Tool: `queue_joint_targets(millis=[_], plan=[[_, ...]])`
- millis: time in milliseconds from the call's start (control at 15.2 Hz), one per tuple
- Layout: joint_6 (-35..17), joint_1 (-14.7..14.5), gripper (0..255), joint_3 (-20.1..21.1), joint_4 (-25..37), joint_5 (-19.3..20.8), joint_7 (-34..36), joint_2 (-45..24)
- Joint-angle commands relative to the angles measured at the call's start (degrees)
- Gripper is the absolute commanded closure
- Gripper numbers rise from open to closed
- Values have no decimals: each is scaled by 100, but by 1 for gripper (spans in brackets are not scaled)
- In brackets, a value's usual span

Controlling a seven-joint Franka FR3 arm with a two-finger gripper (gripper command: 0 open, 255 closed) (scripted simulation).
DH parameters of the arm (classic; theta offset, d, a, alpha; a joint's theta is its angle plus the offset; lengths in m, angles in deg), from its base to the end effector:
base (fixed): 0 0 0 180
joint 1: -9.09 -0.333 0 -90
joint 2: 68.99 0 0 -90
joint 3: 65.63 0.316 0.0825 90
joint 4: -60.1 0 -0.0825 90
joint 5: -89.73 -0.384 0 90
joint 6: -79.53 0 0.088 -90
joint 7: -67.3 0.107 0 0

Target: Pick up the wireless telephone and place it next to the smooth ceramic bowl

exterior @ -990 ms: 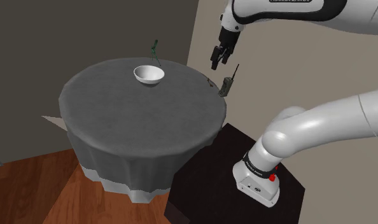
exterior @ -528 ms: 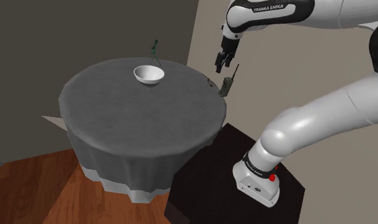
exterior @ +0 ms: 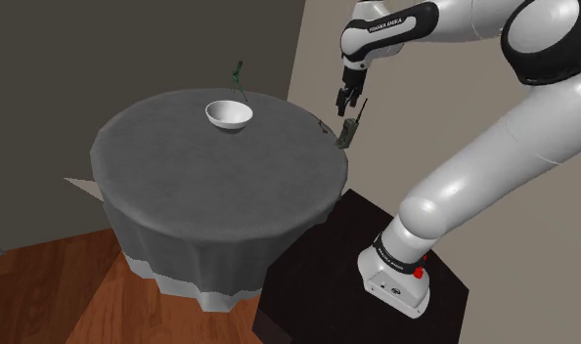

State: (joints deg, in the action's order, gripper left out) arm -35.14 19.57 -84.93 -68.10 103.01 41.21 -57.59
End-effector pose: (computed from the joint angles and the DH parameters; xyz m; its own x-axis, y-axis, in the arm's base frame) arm 0.4114 -0.2564 0.4444 0.9934 0.0393 -0.1078 0.0505 -0.9934 0.1029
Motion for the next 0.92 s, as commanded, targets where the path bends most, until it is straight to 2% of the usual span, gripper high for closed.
queue_joint_targets(millis=[0, 528, 858], plan=[[-100, 76, 0, -144, 204, 14, -226, -358], [-403, 433, 0, -528, 1249, -184, -1066, -1908], [-774, 499, 0, -541, 1036, -213, -1092, -2067]])
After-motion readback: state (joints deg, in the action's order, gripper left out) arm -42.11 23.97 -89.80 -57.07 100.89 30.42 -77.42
